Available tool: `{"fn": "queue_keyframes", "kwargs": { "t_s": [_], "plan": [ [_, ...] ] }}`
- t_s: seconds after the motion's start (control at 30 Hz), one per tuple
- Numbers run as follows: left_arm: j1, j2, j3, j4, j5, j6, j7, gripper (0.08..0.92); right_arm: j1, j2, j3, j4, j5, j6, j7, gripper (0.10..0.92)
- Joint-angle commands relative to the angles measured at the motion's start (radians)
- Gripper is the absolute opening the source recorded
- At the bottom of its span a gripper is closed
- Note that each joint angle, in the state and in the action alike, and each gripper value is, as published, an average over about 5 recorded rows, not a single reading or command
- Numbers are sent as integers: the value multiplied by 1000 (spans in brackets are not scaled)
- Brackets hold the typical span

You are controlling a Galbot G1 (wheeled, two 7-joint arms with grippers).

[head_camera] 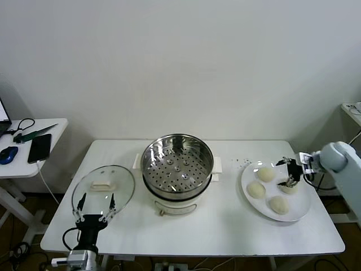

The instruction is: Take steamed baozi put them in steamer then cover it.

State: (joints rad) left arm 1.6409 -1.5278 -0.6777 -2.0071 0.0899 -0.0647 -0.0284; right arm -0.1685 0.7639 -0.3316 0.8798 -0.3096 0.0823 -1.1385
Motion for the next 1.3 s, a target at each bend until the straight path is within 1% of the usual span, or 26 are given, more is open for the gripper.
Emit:
{"fn": "queue_keyframes", "kwargs": {
  "t_s": [0.03, 0.43, 0.97, 1.07, 1.17, 1.3],
  "plan": [
    [-1, 2, -2, 1, -1, 7, 0, 823, 252, 131, -267, -245, -79, 39, -89, 823],
    [-8, -5, 1, 10, 4, 15, -1, 823, 224, 267, -223, -396, -155, 61, -56, 823],
    [-5, -6, 1, 24, 13, 9, -1, 823, 208, 334, -117, -487, -244, 97, -34, 822],
    [-1, -7, 0, 24, 13, 7, -1, 823, 209, 339, -115, -492, -255, 103, -38, 797],
    [3, -7, -2, 24, 13, 5, -1, 823, 208, 342, -114, -494, -259, 106, -44, 750],
    [9, -8, -3, 22, 13, 3, -1, 823, 207, 343, -115, -494, -264, 109, -54, 718]
  ]
}}
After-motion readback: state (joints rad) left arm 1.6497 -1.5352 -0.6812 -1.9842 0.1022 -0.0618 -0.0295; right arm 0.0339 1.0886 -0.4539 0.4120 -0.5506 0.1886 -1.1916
